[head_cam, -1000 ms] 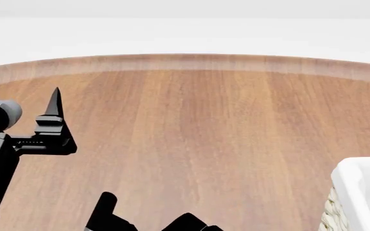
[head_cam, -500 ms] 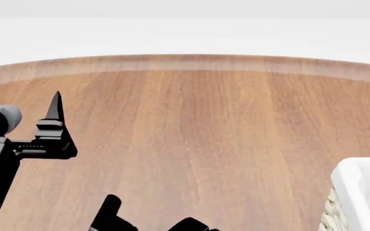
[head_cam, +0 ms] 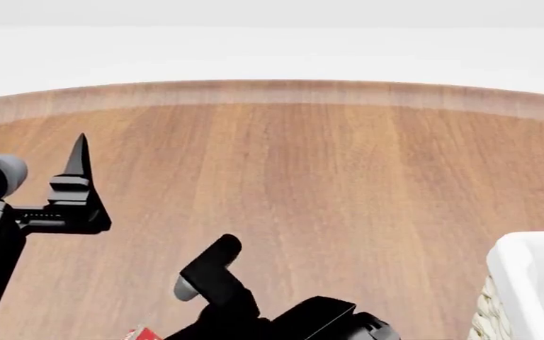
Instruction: Pick the milk and place it in the basket.
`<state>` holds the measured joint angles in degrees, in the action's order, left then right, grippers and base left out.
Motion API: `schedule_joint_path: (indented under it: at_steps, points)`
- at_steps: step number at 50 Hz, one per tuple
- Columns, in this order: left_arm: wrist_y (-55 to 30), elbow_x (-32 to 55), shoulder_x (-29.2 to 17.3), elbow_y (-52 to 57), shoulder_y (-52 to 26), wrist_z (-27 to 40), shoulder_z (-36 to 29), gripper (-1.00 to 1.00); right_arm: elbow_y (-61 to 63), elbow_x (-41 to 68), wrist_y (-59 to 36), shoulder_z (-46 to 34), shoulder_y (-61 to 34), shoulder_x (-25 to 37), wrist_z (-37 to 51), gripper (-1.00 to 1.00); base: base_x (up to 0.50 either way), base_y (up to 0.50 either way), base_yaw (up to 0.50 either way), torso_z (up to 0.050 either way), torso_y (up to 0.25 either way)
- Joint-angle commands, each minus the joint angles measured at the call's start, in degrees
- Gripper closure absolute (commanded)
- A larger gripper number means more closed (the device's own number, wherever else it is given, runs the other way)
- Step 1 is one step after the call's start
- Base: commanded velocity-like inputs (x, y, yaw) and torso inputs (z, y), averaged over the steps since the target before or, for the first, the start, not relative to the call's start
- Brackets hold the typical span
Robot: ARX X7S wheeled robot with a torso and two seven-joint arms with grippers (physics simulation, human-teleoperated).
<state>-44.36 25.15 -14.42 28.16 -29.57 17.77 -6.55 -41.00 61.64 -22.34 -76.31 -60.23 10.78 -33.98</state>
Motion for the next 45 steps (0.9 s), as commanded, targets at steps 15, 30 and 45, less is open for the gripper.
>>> schedule_joint_path:
  at_steps: [15, 30, 45]
  points:
    - [-0.09, 0.74, -0.56, -0.45, -0.71, 0.70, -0.13, -1.00, 26.35, 13.85, -11.32, 12.49, -8.38, 20.26, 31.69, 1.00, 0.00, 0.00, 0.00, 0.000, 0.000]
    - [0.59, 0.81, -0.61, -1.18, -0.58, 0.83, -0.89, -1.00, 40.24, 26.28, -19.34, 20.44, -15.52, 32.88, 53.12, 1.00, 0.00, 0.00, 0.00, 0.000, 0.001]
    - [0.62, 1.23, -0.94, -0.92, -0.53, 1.25, -1.08, -1.00, 48.03, 34.34, -18.68, 27.73, -17.03, 47.79, 67.42, 1.00, 0.00, 0.00, 0.00, 0.000, 0.001]
